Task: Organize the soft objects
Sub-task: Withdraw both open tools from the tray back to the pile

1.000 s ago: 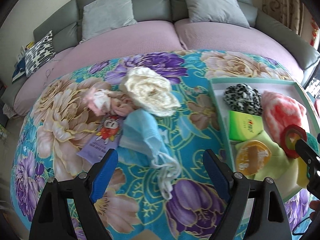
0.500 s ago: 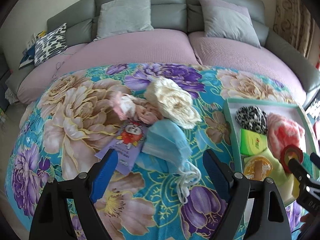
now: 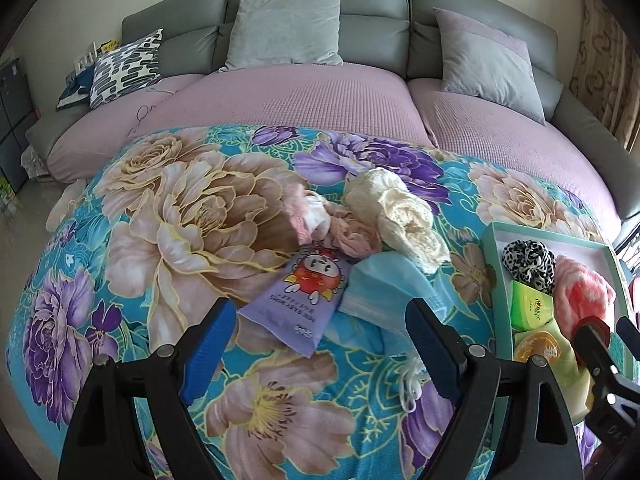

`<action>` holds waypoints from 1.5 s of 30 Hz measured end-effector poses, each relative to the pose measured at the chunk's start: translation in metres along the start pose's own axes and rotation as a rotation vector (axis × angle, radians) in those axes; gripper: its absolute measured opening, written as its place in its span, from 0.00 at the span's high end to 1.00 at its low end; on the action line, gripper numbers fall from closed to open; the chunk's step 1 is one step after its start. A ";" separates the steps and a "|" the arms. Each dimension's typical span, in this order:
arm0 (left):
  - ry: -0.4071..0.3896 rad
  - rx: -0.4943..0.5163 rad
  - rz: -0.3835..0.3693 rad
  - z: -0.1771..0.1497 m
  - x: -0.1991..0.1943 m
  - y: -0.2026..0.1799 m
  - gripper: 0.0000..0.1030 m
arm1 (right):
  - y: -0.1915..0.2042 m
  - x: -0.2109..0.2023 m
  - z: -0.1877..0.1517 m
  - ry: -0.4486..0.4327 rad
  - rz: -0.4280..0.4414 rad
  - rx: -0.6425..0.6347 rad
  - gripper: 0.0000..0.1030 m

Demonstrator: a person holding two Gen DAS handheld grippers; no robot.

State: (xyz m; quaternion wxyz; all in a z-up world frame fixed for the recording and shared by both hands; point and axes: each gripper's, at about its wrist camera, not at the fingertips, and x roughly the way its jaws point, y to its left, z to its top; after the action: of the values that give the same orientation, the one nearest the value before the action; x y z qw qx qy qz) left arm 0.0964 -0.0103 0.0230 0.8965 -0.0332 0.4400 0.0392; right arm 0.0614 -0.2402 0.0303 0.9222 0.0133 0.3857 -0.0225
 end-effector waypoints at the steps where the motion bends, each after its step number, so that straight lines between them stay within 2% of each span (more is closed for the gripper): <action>1: 0.002 -0.004 -0.002 0.000 0.001 0.003 0.15 | 0.002 0.000 0.000 -0.005 -0.004 0.000 0.00; 12: 0.015 -0.034 0.007 0.004 0.009 0.033 0.15 | 0.041 0.002 0.004 -0.036 -0.044 -0.058 0.00; 17: 0.017 -0.074 0.008 0.006 0.014 0.050 0.15 | 0.044 0.008 0.007 -0.006 -0.089 -0.032 0.00; 23: 0.001 -0.105 -0.029 0.010 0.019 0.062 0.15 | 0.048 0.015 0.011 0.035 -0.126 -0.034 0.00; 26: -0.014 -0.115 -0.057 0.013 0.020 0.064 0.15 | 0.050 0.013 0.014 0.033 -0.113 -0.023 0.00; 29: -0.046 -0.143 -0.083 0.017 0.018 0.070 0.00 | 0.051 0.012 0.020 0.038 -0.119 -0.011 0.00; 30: -0.056 -0.152 -0.086 0.018 0.017 0.071 0.00 | 0.052 0.011 0.022 0.039 -0.122 -0.008 0.00; 36: -0.081 -0.224 -0.090 0.021 0.018 0.094 0.00 | 0.060 0.007 0.035 0.017 -0.031 -0.002 0.00; 39: -0.092 -0.243 -0.089 0.021 0.020 0.100 0.00 | 0.071 0.012 0.037 0.034 -0.012 -0.028 0.00; 41: -0.097 -0.245 -0.099 0.022 0.021 0.100 0.00 | 0.078 0.016 0.037 0.050 -0.006 -0.053 0.00; 45: -0.076 -0.209 -0.119 0.022 0.025 0.093 0.00 | 0.096 0.017 0.036 0.055 0.079 -0.081 0.00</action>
State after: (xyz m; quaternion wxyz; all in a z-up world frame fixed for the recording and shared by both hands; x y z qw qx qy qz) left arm 0.1200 0.0852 0.0143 0.9050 -0.1511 0.3963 0.0327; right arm 0.1037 -0.1466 0.0446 0.9112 -0.0081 0.4109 0.0299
